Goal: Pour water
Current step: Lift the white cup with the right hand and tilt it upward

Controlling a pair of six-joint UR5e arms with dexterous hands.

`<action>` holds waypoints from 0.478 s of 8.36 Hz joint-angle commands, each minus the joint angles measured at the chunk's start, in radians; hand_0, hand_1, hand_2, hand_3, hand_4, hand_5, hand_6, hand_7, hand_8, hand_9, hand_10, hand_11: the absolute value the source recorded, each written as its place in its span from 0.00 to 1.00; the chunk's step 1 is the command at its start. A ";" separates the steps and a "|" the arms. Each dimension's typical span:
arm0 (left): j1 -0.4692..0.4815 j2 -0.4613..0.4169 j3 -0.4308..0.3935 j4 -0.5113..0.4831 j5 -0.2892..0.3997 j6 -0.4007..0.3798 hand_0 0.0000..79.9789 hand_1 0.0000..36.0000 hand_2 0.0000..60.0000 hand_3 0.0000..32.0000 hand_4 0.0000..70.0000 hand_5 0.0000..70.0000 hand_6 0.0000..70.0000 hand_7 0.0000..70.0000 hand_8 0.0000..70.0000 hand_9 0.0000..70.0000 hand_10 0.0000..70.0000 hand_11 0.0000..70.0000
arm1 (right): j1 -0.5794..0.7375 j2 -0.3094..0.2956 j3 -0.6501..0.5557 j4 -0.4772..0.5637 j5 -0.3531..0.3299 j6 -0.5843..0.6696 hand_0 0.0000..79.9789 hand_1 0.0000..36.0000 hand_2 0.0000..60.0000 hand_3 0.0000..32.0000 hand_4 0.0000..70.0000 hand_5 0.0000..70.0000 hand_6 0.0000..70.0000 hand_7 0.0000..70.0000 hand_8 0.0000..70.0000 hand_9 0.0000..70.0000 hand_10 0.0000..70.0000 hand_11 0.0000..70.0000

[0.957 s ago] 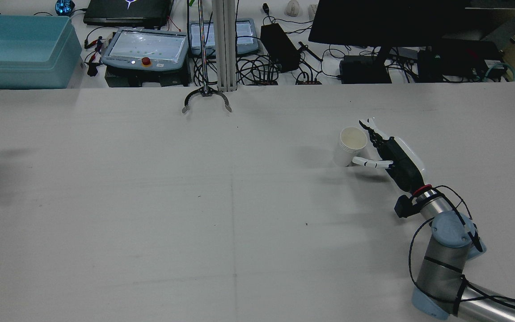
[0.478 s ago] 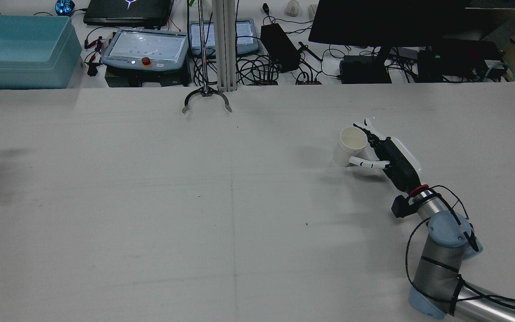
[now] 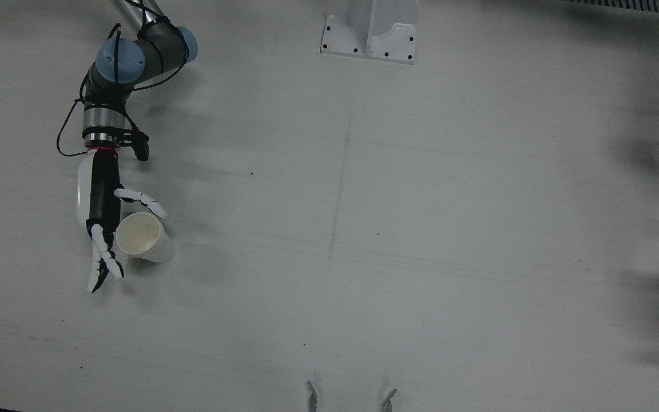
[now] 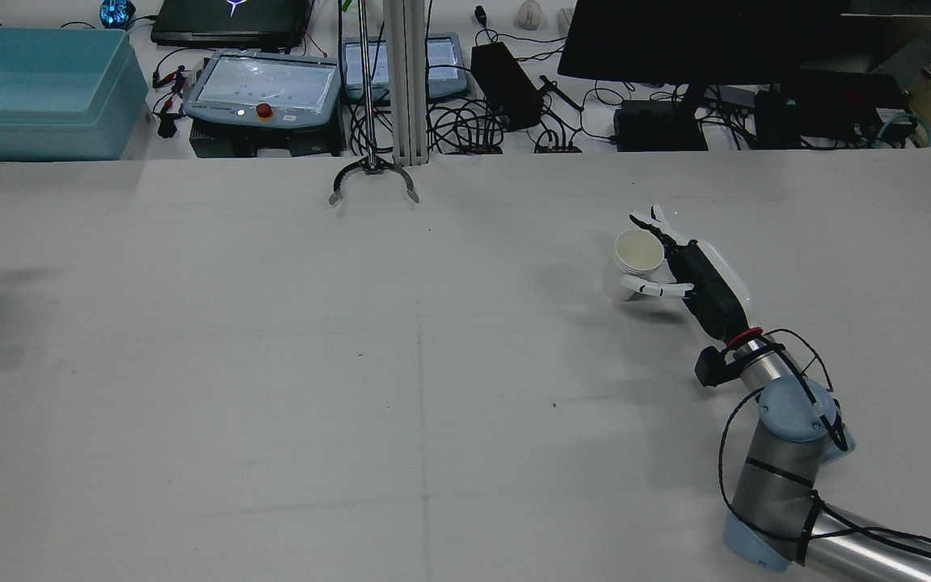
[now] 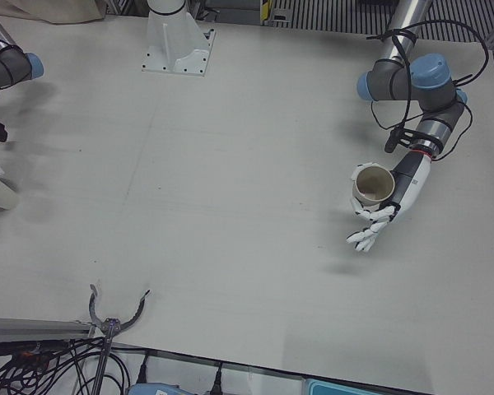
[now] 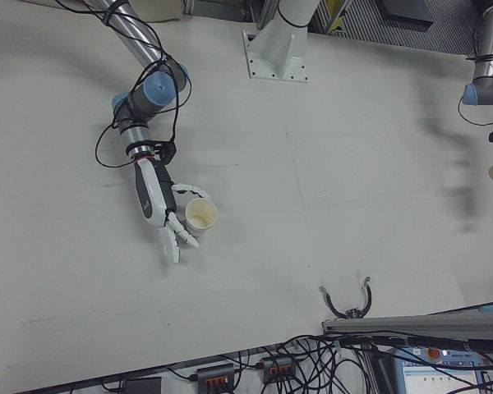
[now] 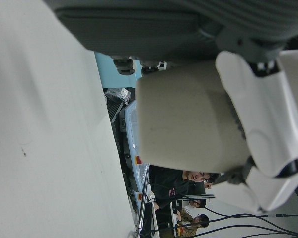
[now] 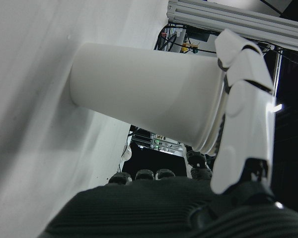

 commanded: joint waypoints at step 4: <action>-0.001 0.001 0.000 -0.001 0.000 -0.001 0.60 0.69 1.00 0.00 1.00 0.88 0.29 0.20 0.15 0.13 0.05 0.08 | -0.003 0.012 -0.011 0.000 0.004 -0.046 0.70 0.74 0.34 0.00 0.11 0.15 0.02 0.06 0.00 0.00 0.00 0.00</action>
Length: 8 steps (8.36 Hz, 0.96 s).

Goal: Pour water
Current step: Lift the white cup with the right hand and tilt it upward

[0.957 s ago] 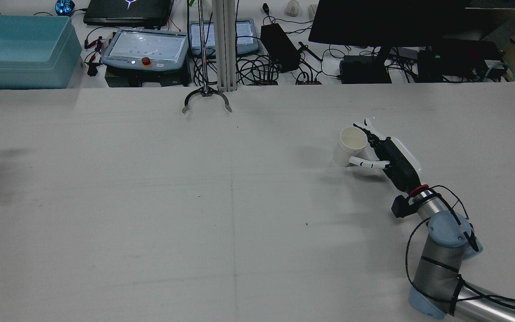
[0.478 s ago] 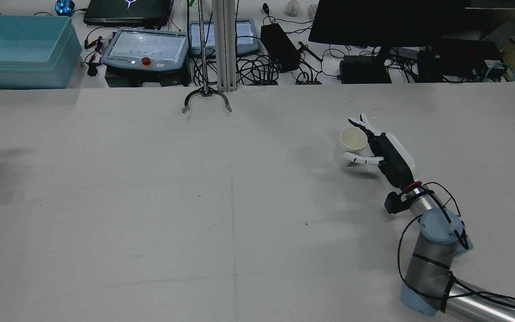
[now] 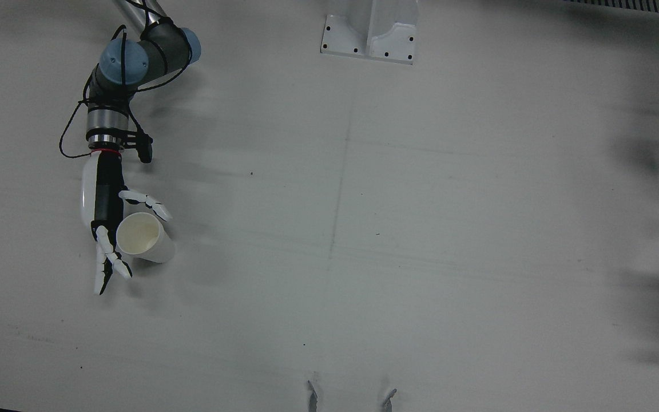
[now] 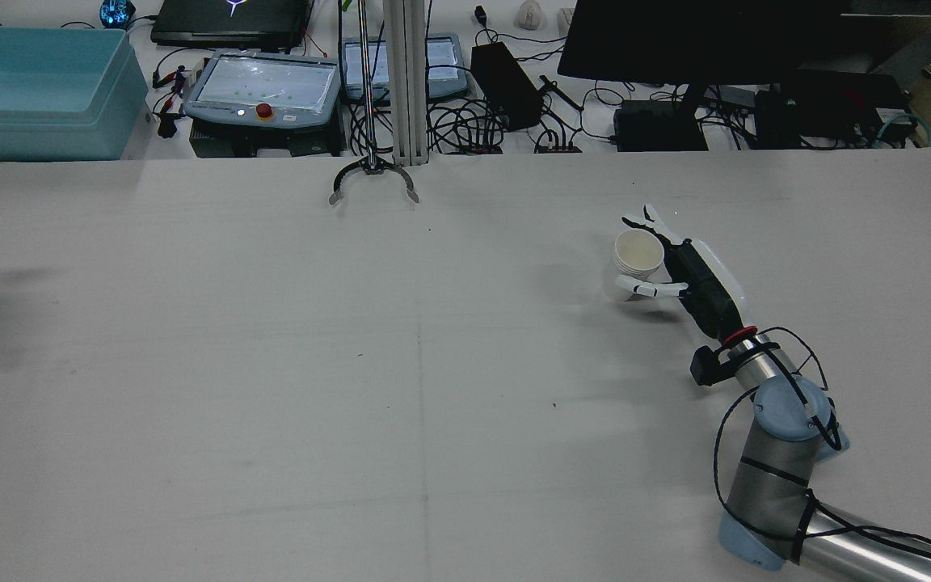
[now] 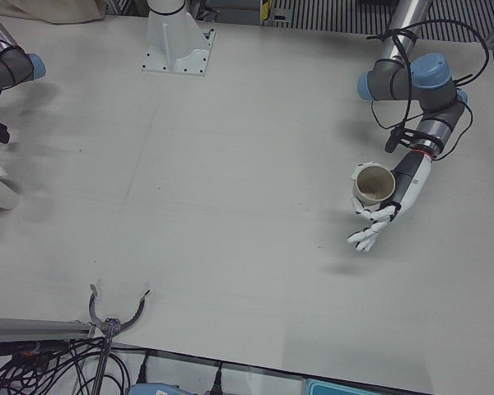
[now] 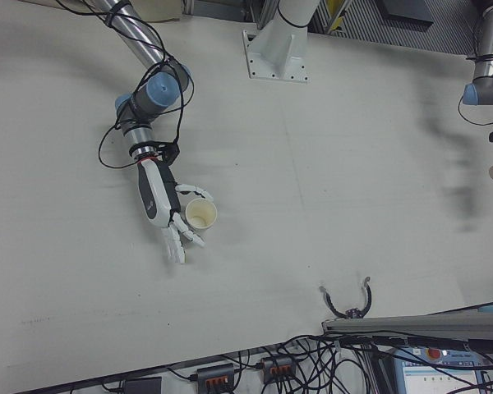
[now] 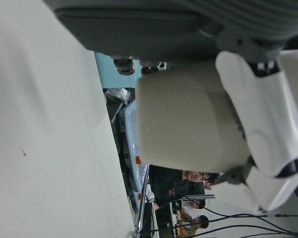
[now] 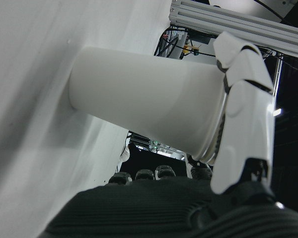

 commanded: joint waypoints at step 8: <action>0.000 -0.001 0.010 0.003 0.000 0.000 0.59 0.67 1.00 0.00 1.00 0.88 0.28 0.20 0.15 0.12 0.05 0.07 | -0.001 0.033 -0.053 0.006 0.006 -0.004 0.60 0.38 0.36 0.00 0.28 0.64 0.44 0.82 0.45 0.69 0.25 0.38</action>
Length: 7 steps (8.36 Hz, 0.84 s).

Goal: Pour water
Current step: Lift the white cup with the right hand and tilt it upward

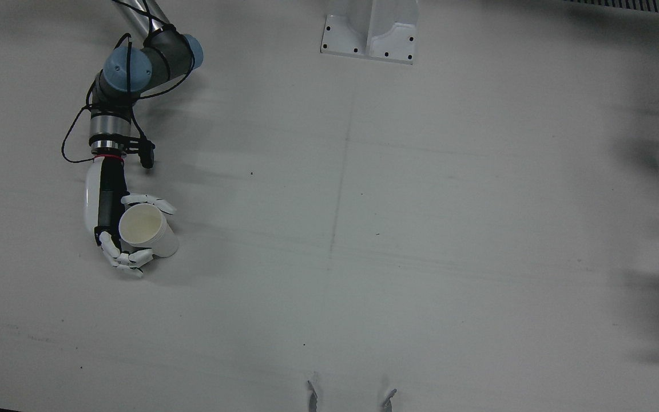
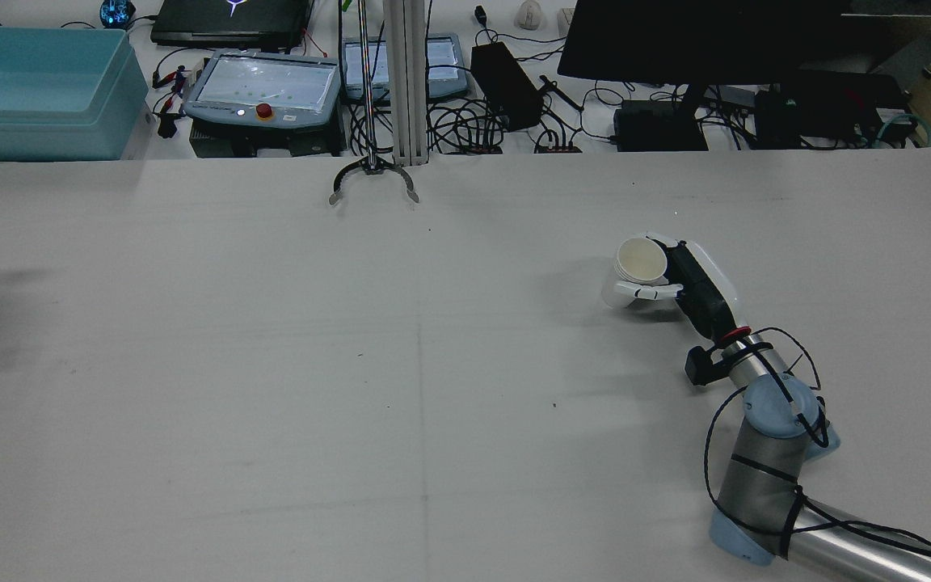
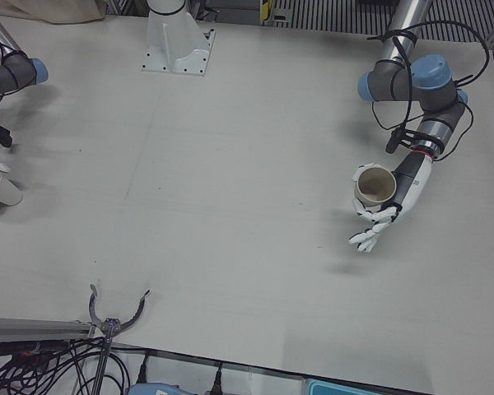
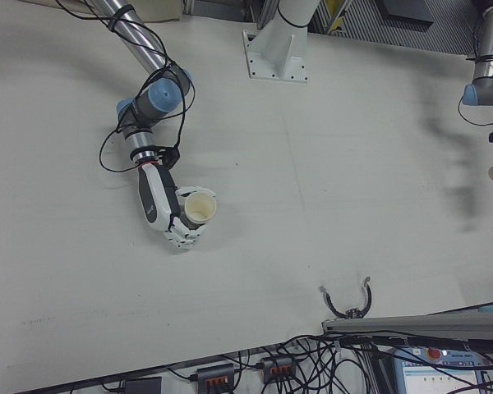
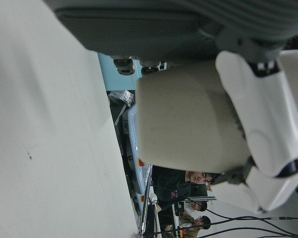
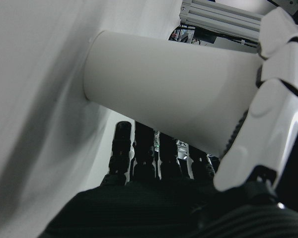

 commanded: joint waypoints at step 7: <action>-0.001 0.005 -0.058 -0.002 0.000 -0.003 0.60 0.67 1.00 0.00 1.00 0.88 0.29 0.22 0.16 0.13 0.05 0.07 | 0.070 -0.019 0.116 -0.004 -0.019 0.006 0.62 0.43 0.38 0.00 0.26 0.82 0.49 0.87 0.46 0.69 0.25 0.38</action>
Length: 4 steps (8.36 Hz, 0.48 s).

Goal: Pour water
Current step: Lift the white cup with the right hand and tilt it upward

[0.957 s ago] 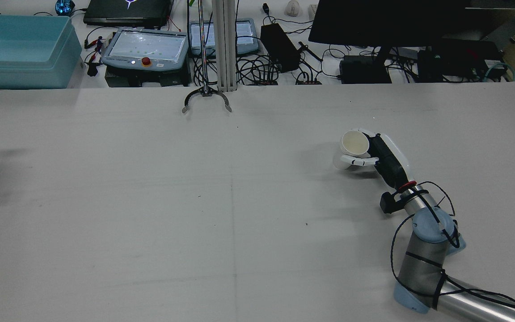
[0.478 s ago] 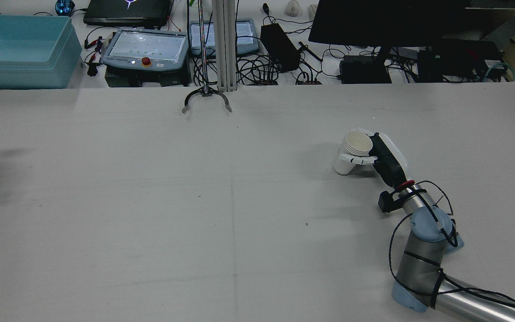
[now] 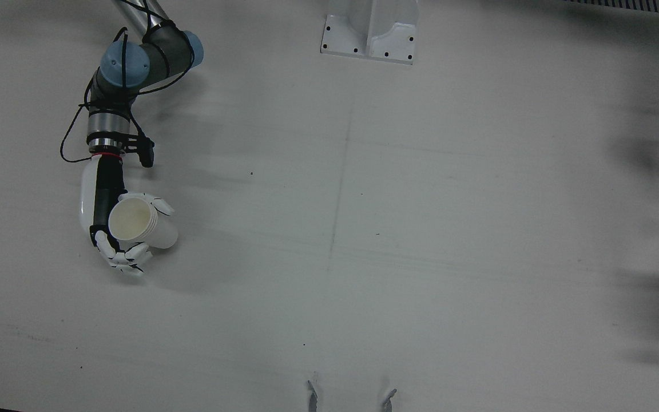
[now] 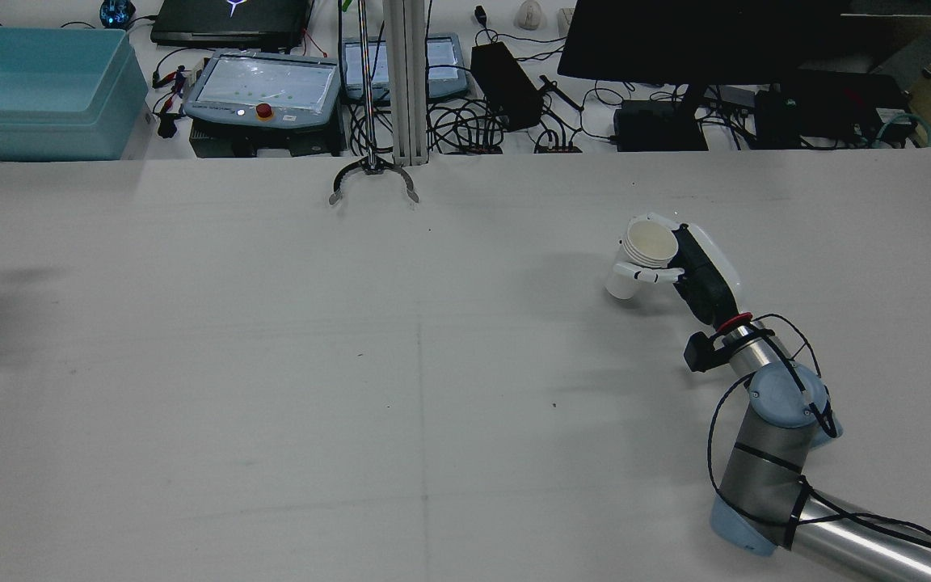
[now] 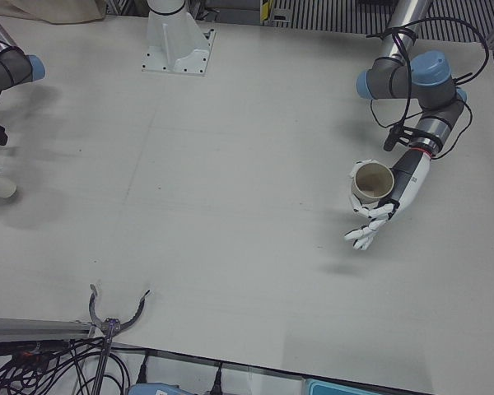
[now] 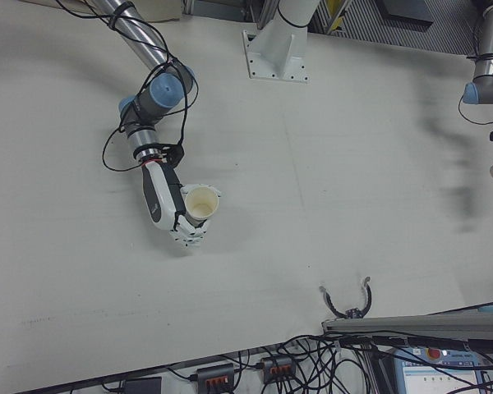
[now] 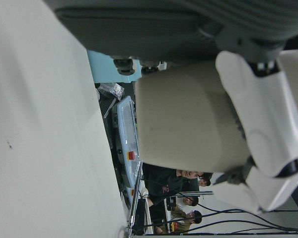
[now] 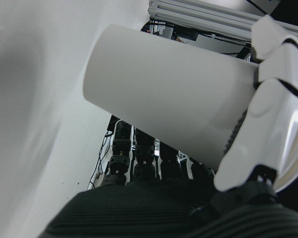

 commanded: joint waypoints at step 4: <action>0.017 -0.002 -0.101 0.014 0.012 0.003 0.60 0.67 1.00 0.00 1.00 0.89 0.31 0.23 0.16 0.13 0.05 0.07 | 0.076 -0.055 0.208 -0.114 -0.011 0.000 0.59 0.31 0.36 0.00 0.24 1.00 0.66 1.00 0.59 0.84 0.29 0.44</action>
